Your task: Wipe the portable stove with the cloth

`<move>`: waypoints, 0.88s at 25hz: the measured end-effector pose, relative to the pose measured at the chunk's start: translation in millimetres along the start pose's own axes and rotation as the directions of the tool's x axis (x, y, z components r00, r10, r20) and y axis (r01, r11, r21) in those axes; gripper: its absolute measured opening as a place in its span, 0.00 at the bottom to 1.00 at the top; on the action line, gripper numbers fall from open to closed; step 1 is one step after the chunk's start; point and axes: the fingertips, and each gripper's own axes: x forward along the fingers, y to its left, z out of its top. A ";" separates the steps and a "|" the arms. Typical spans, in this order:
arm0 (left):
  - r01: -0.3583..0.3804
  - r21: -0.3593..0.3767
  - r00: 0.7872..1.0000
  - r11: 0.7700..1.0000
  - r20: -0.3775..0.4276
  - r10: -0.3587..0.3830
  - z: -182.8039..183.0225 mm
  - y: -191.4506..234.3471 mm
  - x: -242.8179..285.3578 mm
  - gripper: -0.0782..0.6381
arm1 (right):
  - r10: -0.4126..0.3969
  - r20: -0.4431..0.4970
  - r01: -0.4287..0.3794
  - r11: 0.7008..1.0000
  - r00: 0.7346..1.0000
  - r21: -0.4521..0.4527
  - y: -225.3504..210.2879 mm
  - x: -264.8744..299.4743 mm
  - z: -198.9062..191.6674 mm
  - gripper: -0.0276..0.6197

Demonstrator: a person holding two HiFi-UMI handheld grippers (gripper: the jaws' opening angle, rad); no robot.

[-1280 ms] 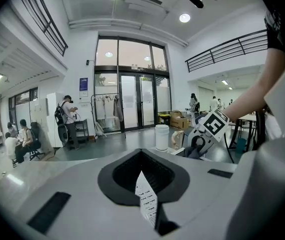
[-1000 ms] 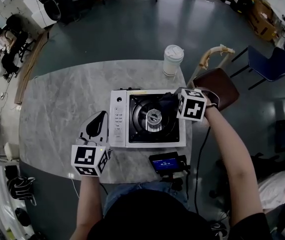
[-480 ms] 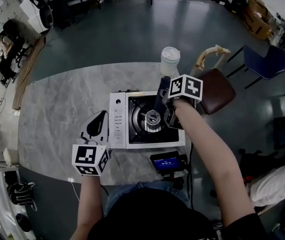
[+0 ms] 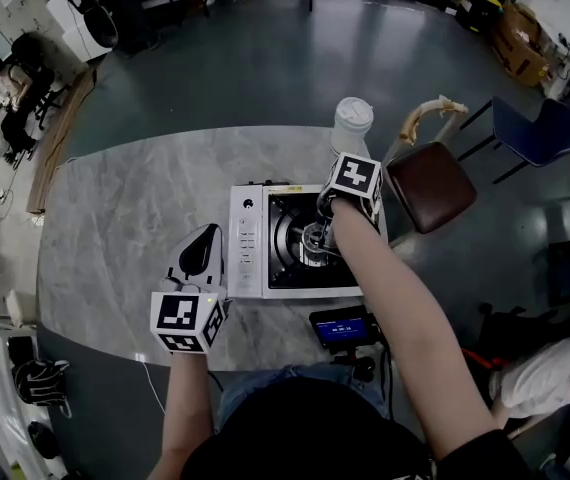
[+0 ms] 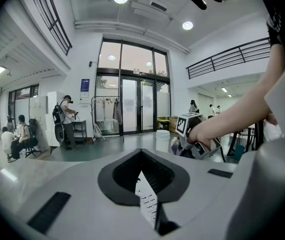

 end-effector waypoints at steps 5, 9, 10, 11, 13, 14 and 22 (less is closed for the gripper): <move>-0.030 -0.019 1.000 0.999 -0.002 0.030 -5.9 11.6 -8.2 0.12 | -0.020 -0.030 0.018 0.997 0.999 -0.073 13.3 8.0 -7.1 0.16; -0.050 -0.063 0.999 0.997 0.002 0.050 -11.1 25.6 -10.2 0.12 | 0.008 -0.037 -0.014 0.988 0.999 -0.154 23.5 10.3 -7.5 0.16; -0.052 -0.071 0.999 0.996 0.004 0.052 -11.9 27.4 -9.6 0.12 | 0.022 -0.043 -0.030 0.981 0.999 -0.194 27.1 9.6 -8.1 0.16; -0.052 -0.077 0.999 0.996 0.004 0.053 -12.5 28.5 -8.4 0.12 | 0.037 -0.052 -0.049 0.970 0.998 -0.236 31.5 9.0 -9.0 0.16; -0.050 -0.084 0.999 0.995 0.005 0.051 -13.2 28.9 -5.7 0.12 | 0.062 -0.072 -0.081 0.945 0.996 -0.316 39.3 9.3 -11.1 0.16; -0.047 -0.087 0.999 0.995 0.006 0.048 -13.4 28.5 -4.6 0.12 | 0.068 -0.081 -0.093 0.931 0.994 -0.352 42.0 9.5 -12.1 0.16; -0.040 -0.116 0.999 0.992 0.009 0.041 -19.0 30.4 -1.4 0.12 | 0.108 -0.207 -0.218 0.740 0.972 -0.636 65.2 9.3 -27.7 0.16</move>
